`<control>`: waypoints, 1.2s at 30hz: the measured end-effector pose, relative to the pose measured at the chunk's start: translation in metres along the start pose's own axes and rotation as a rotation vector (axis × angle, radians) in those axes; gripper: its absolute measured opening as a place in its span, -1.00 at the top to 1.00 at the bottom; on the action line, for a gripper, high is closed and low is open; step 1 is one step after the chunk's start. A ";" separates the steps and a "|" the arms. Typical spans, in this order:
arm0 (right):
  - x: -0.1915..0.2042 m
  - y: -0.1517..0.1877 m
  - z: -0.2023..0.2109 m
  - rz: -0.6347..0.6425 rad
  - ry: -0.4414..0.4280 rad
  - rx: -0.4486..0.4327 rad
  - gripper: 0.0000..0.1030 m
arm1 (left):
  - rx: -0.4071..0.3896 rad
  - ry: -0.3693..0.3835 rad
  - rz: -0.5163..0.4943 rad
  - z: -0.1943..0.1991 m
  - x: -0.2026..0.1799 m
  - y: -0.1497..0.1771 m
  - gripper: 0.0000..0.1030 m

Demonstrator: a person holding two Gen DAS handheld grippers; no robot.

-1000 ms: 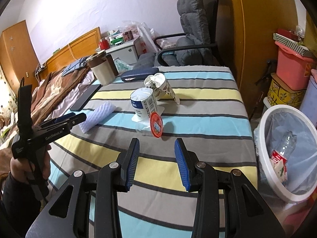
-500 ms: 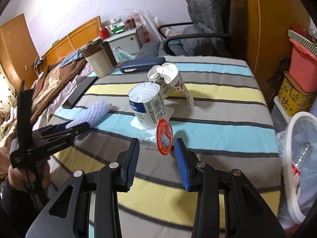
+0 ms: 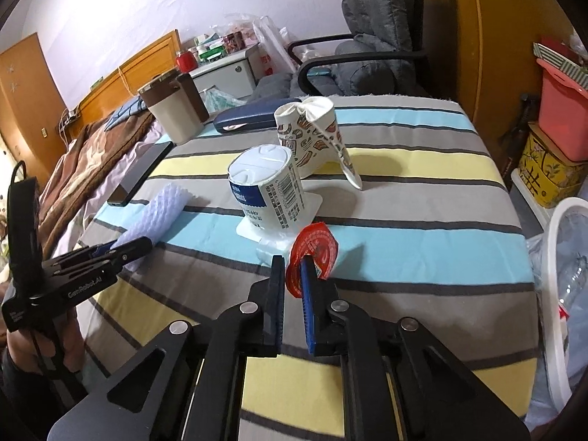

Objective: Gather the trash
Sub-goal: 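Grasp the white foam fruit net with the left gripper while the right gripper grasps the red plastic lid, then carry the foam net and red lid over the bin and open both grippers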

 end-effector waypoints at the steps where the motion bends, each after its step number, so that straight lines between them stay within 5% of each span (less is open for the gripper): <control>1: -0.001 0.000 0.001 -0.002 0.001 -0.003 0.79 | -0.001 0.002 0.001 0.002 -0.002 0.003 0.46; 36: -0.020 0.033 0.084 -0.072 0.062 -0.145 0.80 | -0.044 0.147 -0.099 0.082 -0.110 0.053 0.51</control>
Point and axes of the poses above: each gripper's, at about its wrist camera, not at the fingertips, and z roughly against the way its jaws point, x to its left, y to its underside, the point moved 1 cm from there along -z, roughly the way its jaws point, and after that the axes turned 3 degrees about z, right-handed, at the moved point
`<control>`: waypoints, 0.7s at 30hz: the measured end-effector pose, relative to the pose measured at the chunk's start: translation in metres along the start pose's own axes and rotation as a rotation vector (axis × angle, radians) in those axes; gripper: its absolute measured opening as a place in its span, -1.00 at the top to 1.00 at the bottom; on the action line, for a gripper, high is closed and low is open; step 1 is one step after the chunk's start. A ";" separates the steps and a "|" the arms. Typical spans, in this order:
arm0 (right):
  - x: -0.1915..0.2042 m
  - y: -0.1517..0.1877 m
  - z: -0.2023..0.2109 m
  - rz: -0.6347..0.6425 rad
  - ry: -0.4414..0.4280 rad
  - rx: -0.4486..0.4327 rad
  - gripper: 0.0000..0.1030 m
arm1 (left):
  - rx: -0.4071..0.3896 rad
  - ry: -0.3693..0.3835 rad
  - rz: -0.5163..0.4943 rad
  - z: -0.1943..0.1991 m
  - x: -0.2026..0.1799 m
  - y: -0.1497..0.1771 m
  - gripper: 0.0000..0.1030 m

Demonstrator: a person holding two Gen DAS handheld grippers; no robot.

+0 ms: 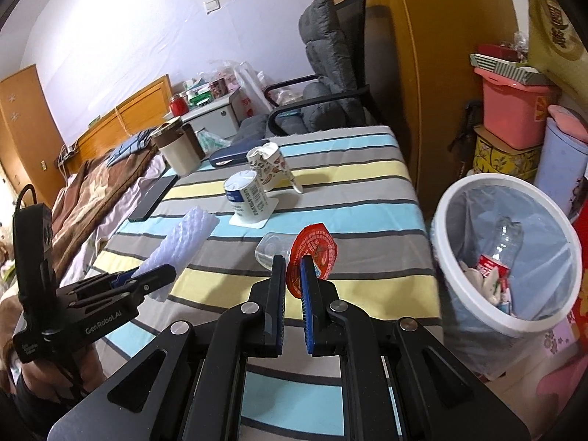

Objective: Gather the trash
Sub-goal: 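Carry the foam net and red lid over the bin and open both grippers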

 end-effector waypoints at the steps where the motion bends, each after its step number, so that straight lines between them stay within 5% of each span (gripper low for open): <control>1: -0.002 0.001 0.002 -0.003 0.004 -0.004 0.80 | 0.000 0.003 -0.005 0.000 -0.003 0.000 0.51; 21: -0.077 0.010 0.039 -0.130 0.140 -0.061 0.80 | 0.044 0.137 -0.152 -0.032 -0.100 -0.013 0.51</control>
Point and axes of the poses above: each gripper's, at about its wrist camera, not at the fingertips, and z roughly against the way its jaws point, x to its left, y to its underside, the point moved 1 cm from there along -z, roughly the way its jaws point, and after that the axes turned 3 degrees about z, right-handed, at the moved point
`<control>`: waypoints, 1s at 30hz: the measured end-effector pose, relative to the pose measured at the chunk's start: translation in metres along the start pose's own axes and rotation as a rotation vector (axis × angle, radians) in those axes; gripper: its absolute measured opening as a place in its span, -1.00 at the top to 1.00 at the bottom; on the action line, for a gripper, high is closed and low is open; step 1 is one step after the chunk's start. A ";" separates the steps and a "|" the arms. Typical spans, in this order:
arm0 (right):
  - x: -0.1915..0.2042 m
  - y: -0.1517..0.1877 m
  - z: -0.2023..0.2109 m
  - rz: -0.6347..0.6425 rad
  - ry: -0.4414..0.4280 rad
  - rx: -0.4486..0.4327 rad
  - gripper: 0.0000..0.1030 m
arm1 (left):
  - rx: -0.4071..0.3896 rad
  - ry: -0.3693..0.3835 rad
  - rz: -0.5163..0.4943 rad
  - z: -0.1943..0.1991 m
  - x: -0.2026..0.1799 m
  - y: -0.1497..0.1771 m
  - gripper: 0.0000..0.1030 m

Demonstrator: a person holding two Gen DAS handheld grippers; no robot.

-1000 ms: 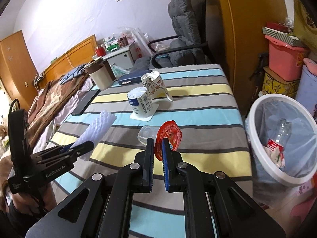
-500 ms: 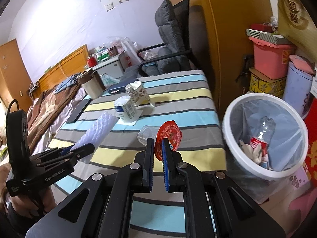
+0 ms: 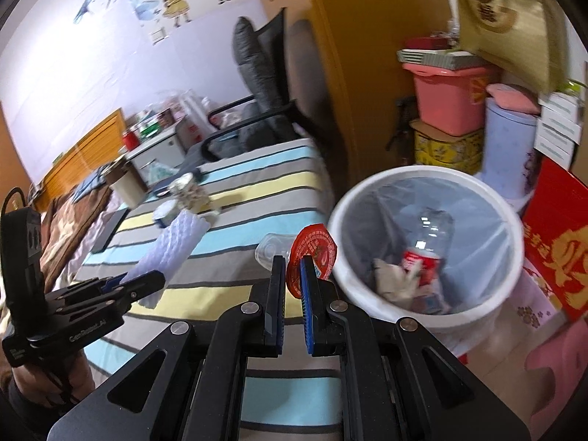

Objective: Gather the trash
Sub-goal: 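Carry the foam net and red lid over the bin and open both grippers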

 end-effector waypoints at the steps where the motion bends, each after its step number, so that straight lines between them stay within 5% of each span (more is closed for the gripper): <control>1: -0.006 0.000 0.002 -0.011 0.010 -0.003 0.80 | 0.003 0.009 -0.011 -0.003 -0.007 -0.002 0.51; 14: -0.062 0.008 0.003 -0.117 0.120 0.010 0.80 | 0.062 0.124 -0.110 -0.054 -0.076 -0.022 0.51; 30: -0.090 0.017 -0.014 -0.164 0.162 0.079 0.80 | 0.146 0.198 -0.165 -0.113 -0.115 -0.033 0.49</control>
Point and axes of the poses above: each gripper's, at about its wrist camera, not at the fingertips, and z roughly against the way its jaws point, x to its left, y to its underside, the point moved 1 cm from there along -z, roughly the way its jaws point, and after that the axes turned 3 degrees about z, right-handed, at the moved point
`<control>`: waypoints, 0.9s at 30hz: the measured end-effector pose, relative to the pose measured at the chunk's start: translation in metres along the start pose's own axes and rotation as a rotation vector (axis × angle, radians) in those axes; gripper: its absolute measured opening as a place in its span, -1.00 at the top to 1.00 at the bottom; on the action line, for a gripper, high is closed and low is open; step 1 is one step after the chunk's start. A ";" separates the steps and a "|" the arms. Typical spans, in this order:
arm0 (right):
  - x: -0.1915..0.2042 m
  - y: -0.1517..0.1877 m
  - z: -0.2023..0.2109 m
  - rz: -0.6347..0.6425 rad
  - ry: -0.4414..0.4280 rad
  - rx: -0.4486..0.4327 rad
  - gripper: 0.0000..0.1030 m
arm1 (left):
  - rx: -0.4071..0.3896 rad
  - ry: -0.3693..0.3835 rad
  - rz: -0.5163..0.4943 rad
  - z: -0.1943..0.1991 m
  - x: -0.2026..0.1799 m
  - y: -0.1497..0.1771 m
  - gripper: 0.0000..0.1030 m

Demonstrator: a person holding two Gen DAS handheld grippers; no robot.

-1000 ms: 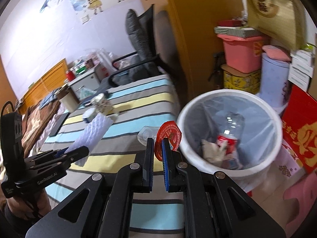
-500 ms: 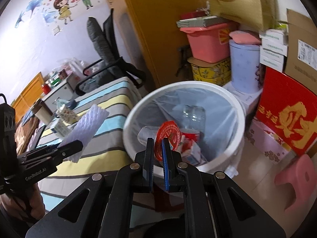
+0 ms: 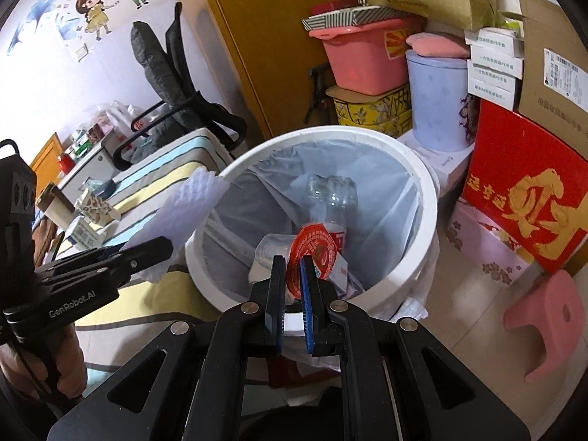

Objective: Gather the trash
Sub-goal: 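Carry the foam net and red lid over the bin and open both grippers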

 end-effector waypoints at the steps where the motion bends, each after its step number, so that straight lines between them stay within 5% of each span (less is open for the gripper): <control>1: -0.002 0.000 -0.001 -0.002 0.004 0.006 0.80 | 0.003 0.002 -0.002 -0.002 -0.001 -0.001 0.49; 6: -0.007 0.000 -0.007 -0.010 0.020 0.033 0.79 | 0.005 0.033 -0.010 -0.013 -0.005 -0.007 0.46; 11: -0.007 -0.001 -0.007 -0.008 0.027 0.032 0.64 | -0.019 0.064 -0.009 -0.013 -0.006 -0.010 0.16; 27: 0.007 -0.002 0.015 0.009 -0.013 -0.026 0.61 | -0.075 0.043 0.046 0.035 0.013 0.005 0.15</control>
Point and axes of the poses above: each gripper's, at about its wrist camera, not at the fingertips, and z roughly against the way its jaws point, x to its left, y to its underside, the point moved 1 cm from there along -z, roughly the way its jaws point, and after that the axes turned 3 degrees about z, right-handed, at the moved point
